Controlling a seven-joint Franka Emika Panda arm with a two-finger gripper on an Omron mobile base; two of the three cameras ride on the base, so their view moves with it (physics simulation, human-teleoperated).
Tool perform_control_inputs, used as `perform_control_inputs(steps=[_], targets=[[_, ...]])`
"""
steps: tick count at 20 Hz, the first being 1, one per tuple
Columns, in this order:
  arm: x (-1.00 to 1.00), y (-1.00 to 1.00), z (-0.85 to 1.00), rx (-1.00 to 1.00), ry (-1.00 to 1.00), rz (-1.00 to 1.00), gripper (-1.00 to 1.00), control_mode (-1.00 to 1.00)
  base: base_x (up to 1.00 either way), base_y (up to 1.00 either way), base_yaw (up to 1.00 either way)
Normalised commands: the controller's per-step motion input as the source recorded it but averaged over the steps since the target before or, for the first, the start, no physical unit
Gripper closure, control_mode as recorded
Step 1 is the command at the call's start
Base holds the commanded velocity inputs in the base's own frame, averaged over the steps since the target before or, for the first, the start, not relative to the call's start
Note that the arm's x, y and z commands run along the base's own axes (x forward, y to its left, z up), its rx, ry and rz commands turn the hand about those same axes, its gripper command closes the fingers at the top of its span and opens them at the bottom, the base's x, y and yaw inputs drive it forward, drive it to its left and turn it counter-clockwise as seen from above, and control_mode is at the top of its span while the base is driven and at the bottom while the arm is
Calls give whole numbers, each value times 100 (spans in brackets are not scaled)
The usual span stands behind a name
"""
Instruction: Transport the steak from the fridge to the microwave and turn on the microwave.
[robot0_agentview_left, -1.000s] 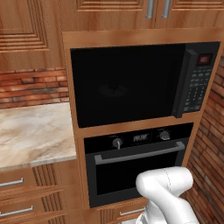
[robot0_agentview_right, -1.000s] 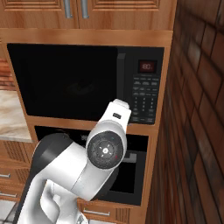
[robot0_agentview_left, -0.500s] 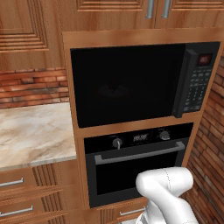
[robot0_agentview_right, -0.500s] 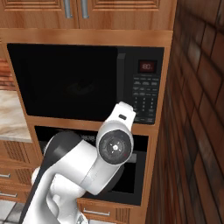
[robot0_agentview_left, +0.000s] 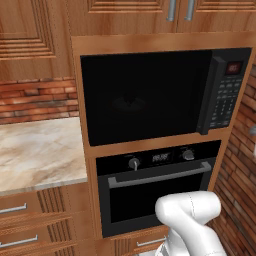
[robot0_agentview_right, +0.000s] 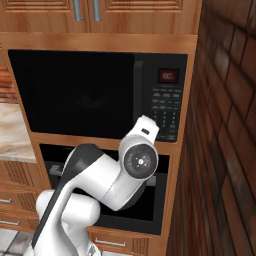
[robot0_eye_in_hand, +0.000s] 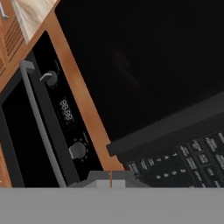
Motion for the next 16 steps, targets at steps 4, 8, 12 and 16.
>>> perform_control_inputs(steps=[4, 8, 12, 16], targets=[[16, -1, -24, 6, 0, 0, 100, -100, 0, 0, 0], [11, -3, -21, 7, 0, 0, 100, -100, 0, 0, 0], [9, -2, -16, 7, 0, 0, 100, -100, 0, 0, 0], [20, -1, -12, 6, 0, 0, 100, -100, 0, 0, 0]])
